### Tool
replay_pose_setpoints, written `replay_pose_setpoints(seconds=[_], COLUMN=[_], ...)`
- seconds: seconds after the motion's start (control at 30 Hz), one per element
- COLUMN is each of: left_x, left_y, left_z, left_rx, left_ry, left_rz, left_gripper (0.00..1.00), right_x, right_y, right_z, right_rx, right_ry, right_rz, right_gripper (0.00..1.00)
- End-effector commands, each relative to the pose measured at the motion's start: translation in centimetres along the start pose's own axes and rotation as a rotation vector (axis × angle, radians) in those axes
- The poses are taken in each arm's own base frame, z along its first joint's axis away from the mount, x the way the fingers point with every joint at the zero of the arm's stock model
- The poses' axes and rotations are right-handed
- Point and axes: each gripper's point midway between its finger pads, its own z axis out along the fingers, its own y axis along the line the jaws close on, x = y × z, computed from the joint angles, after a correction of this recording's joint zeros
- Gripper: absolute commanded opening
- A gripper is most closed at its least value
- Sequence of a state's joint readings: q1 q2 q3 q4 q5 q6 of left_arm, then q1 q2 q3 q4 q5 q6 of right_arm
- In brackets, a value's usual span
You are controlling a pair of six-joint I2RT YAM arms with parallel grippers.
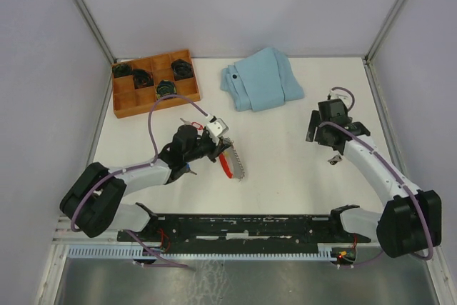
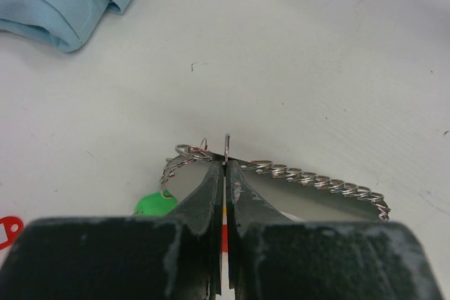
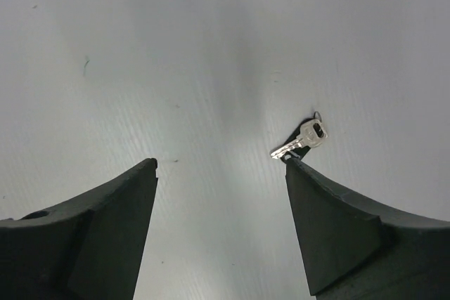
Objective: Put the keys on the keyring
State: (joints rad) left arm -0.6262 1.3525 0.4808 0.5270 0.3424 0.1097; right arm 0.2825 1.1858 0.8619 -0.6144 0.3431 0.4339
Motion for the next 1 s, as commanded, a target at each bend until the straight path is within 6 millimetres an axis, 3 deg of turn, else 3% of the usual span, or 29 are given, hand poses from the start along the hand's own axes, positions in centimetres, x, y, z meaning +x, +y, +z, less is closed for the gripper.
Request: replay_pose_setpoints(seconds=[0.0,0.27,0.43,0.7,0.8,0.97], left_x=[-2.3,-2.5,-2.4,-2.4,-2.4,-2.5], left_y=[0.3,0.4,0.3,0.2,0.2,0.1], left_z=[-0.4,-0.6,-0.5,-0.5,-0.5,-0.4], left_rx=[-0.027,-0.042,-0.035,-0.028,-0.025,-0.018], left_ry=[-0.07,-0.074,-0.07,-0.068,-0.069,-0.069], left_rz=[0.031,0.037,0.036,0.032,0.033,0.03], left_gripper=[0.03,0.03,0.03,0.03,0.03,0.03], right_x=[0.0,2.4,4.1,5.9,6.7,7.9], right_y=[-2.7,-7.4,-8.2,-8.1,-7.8,-5.3], right_z=[1.7,5.7,7.4,8.3,8.2,7.8], right_rx=[0.048,0.168,0.147,0.143,0.132,0.028], right_ry=[0.084,0.206,0.279,0.37,0.408,0.447], right_rz=[0.198,0.395,0.474,0.485,0.487,0.54], right_gripper=[0.8,0.65,0.6,0.42,0.4,0.36])
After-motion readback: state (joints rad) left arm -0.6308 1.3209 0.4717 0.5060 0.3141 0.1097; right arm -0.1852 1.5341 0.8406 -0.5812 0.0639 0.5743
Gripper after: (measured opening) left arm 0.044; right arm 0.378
